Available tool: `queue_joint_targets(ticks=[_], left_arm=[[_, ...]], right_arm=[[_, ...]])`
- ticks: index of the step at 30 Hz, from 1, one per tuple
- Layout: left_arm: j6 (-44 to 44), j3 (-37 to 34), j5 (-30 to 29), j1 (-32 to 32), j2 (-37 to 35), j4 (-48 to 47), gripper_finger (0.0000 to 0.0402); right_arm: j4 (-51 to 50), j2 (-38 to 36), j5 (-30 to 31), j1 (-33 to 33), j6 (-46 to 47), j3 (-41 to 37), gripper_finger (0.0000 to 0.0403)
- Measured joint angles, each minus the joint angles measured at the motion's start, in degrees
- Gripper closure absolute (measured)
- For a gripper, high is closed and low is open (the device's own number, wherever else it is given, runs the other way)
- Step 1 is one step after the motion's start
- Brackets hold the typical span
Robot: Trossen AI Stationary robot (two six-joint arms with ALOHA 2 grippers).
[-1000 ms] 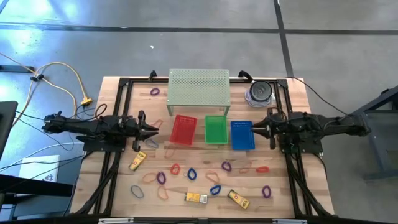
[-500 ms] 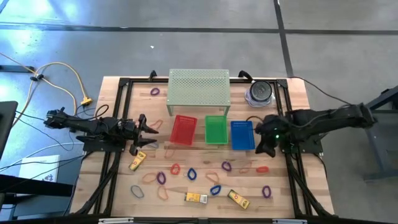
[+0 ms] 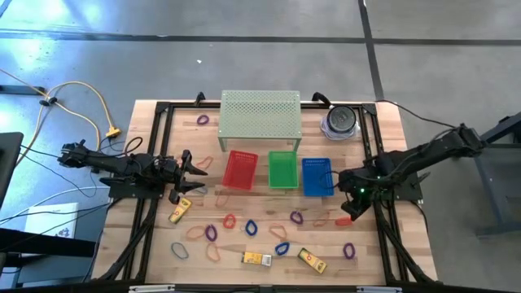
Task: Pick & Place Office Desk Supplies
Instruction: Put the right orange spring keychain into the blue bin
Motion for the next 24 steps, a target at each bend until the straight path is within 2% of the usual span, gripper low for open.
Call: queue_joint_targets(ticks=[4,9,12,15,19,24], left_arm=[[0.21,0.0,0.0,0.02,0.0,0.0,0.0228],[0.21,0.0,0.0,0.02,0.0,0.0,0.0228],[0.18,0.0,0.0,0.02,0.0,0.0,0.0228],[0.16,0.0,0.0,0.02,0.0,0.0,0.0228],[0.14,0.0,0.0,0.02,0.0,0.0,0.0228],[-0.01,0.0,0.0,0.02,0.0,0.0,0.0228]], right_arm=[[1.35,-0.19,3.01,1.95,0.04,0.0,0.0297],[3.39,-0.03,9.35,5.02,-4.83,0.02,0.0302],[5.01,-0.04,10.55,6.63,-6.81,0.02,0.0301],[4.95,-0.04,10.68,6.84,-6.74,0.02,0.0302],[4.64,-0.73,15.56,6.75,-6.93,0.02,0.0303],[4.44,-0.94,13.15,6.76,-9.83,0.02,0.0303]])
